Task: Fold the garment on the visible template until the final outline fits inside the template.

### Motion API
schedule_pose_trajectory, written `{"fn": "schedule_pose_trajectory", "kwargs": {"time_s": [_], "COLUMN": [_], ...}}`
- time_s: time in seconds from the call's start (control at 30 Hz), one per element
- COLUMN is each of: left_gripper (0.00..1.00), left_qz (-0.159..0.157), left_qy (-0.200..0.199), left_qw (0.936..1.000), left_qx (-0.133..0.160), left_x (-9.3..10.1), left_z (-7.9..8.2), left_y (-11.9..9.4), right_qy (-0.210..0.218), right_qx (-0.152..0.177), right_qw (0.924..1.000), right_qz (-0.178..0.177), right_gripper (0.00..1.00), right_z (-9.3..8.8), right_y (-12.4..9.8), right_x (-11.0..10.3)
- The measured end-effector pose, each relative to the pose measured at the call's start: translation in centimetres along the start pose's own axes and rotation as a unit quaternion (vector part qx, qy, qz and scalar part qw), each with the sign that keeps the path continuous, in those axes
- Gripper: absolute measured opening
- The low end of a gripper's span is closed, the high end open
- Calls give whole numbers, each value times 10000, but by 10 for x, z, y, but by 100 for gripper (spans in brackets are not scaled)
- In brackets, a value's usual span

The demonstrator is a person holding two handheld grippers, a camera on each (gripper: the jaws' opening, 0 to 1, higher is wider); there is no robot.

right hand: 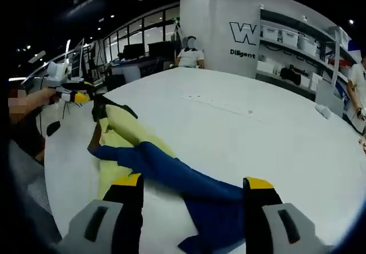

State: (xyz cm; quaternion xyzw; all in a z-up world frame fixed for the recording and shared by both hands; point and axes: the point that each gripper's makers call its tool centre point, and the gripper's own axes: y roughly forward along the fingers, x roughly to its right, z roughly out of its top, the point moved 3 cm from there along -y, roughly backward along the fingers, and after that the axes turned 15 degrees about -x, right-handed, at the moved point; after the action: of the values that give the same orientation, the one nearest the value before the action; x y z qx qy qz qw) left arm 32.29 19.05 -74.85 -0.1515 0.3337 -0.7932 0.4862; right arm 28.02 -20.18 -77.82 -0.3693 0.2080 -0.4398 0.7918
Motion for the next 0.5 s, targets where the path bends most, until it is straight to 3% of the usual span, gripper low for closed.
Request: {"fn": "schedule_pose_trajectory", "kwargs": {"time_s": [0.07,0.13,0.27,0.37,0.5], "left_gripper": [78,78,76,76,74], "left_qz": [-131,-205,-473,-549,-609], "left_qy": [294,289,492,603,716], "left_qw": [9995,9994,9977,9967,9956], "left_qx": [47,44,39,51,-23], "left_x": [10,16,32,38,43], "left_z": [2,2,3,5,6], "left_y": [1,2,7,11,21], "right_qy": [-184,-289,-626,-1013,-1185], "right_qx": [66,112,141,250,359], "right_qw": [9992,9979,9950,9905,9869], "right_qz": [342,575,770,890,1038], "right_gripper": [76,75,70,66,64], "right_z": [6,9,14,23,30], "right_y": [1,2,4,5,8], "right_x": [-18,-33,-52,-72,-87]}}
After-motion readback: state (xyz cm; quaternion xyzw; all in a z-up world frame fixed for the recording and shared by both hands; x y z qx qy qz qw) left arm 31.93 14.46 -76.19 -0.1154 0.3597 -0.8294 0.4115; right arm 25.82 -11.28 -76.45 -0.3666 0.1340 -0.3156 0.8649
